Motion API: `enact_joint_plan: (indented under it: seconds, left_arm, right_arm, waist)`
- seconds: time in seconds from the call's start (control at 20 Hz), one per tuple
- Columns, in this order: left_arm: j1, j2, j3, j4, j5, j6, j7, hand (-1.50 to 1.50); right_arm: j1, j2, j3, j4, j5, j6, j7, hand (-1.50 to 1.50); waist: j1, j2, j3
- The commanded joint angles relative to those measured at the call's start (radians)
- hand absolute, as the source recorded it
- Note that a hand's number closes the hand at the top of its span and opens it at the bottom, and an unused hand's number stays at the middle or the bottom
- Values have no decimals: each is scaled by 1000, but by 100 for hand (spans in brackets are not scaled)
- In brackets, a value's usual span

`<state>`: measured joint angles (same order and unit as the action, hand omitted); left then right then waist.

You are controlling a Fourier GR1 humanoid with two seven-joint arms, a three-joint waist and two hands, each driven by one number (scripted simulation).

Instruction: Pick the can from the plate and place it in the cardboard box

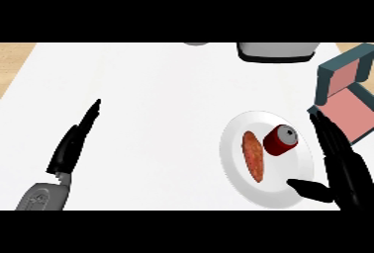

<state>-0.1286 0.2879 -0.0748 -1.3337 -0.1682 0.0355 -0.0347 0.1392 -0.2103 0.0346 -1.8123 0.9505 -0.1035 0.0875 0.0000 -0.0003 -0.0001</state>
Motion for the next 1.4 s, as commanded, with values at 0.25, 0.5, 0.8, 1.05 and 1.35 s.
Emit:
enact_joint_plan:
  seconds: [0.25, 0.5, 0.8, 1.05, 1.35]
  left_arm:
    - [-12, -38, 63, 49, -53, -41, -44, 0]
    - [4, -15, 107, 55, -42, -77, -83, 0]
    - [61, -84, 55, -116, -85, -61, 41, 0]
    - [-14, -72, 84, -57, -101, -88, 35, 0]
    - [43, -99, 80, -42, -120, -62, -16, 0]
  right_arm:
    - [-61, 34, -39, 119, 26, -19, -45, -150]
    - [-44, 48, -3, 94, 36, 10, -46, -150]
    - [-64, 77, 0, 119, 47, 3, -34, -150]
    - [-226, 73, -49, 380, 33, -58, -109, -150]
    - [-224, 119, 18, 427, 200, -212, -73, 150]
  waist:
    - [-1, 0, 0]
    - [-2, 0, 0]
    - [0, -1, 0]
    - [2, 1, 0]
    - [4, 1, 0]
